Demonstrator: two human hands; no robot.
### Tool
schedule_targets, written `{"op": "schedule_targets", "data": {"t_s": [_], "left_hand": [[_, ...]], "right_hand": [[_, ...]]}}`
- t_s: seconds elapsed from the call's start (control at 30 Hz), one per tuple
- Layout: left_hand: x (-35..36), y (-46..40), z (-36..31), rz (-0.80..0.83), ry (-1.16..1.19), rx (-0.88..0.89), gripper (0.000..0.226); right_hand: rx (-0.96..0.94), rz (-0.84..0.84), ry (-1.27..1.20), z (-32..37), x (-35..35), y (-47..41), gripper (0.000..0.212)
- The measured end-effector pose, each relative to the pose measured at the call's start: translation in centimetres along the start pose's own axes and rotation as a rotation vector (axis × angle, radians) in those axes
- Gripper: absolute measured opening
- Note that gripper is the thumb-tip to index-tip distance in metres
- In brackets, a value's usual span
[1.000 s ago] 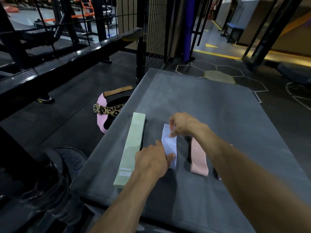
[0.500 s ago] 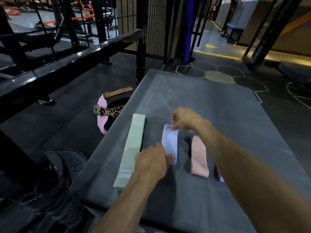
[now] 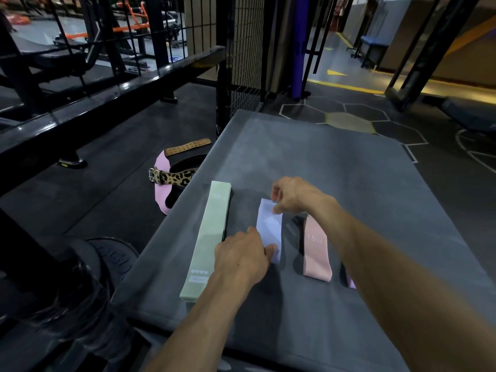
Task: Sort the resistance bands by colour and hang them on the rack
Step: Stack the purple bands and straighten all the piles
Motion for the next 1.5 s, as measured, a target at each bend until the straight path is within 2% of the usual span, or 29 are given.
{"op": "schedule_targets", "data": {"t_s": [0.43, 0.7, 0.83, 0.97, 1.03, 1.17, 1.3, 1.4, 1.5], "left_hand": [[-1.4, -0.1, 0.9, 0.002, 0.008, -0.03, 0.05], [-3.0, -0.9, 3.4, -0.083, 0.097, -0.08, 0.041], [-3.5, -1.5, 5.8, -0.121, 0.105, -0.117, 0.033], [-4.0, -1.8, 8.3, -0.137, 0.034, -0.134, 0.021], [-3.9, -2.0, 9.1, -0.118, 0.007, -0.134, 0.021], [-3.4, -2.2, 9.8, -0.125, 0.032, -0.103, 0.022], [-2.9, -2.3, 10.1, -0.124, 0.079, -0.098, 0.019], [-2.7, -2.4, 10.4, -0.11, 0.109, -0.108, 0.02], [-2.6, -2.5, 10.6, -0.124, 0.123, -0.109, 0.02]], "right_hand": [[-0.033, 0.001, 0.058, 1.1, -0.2, -0.5, 0.035], [-0.076, -0.041, 0.077, 4.0, 0.1, -1.8, 0.029], [-0.144, -0.123, 0.012, 6.4, 0.4, -3.1, 0.023], [-0.173, -0.096, -0.057, 9.3, 2.3, -5.1, 0.046], [-0.219, -0.041, -0.042, 10.7, 3.7, -5.9, 0.049], [-0.197, 0.044, 0.042, 12.2, 5.6, -7.0, 0.035], [-0.141, 0.06, 0.067, 12.5, 5.6, -8.1, 0.037], [-0.103, 0.06, 0.034, 12.1, 5.8, -8.7, 0.034], [-0.082, 0.005, -0.057, 11.9, 5.3, -8.7, 0.022]]}}
Point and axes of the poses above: each hand's wrist, its own y-axis away from the middle knuckle, its own x-axis out of the palm, z = x × y, the point moved 5 cm from there along -y, towards the middle knuckle, and after that the axes turned 15 degrees about -z, right-handed, at the moved point
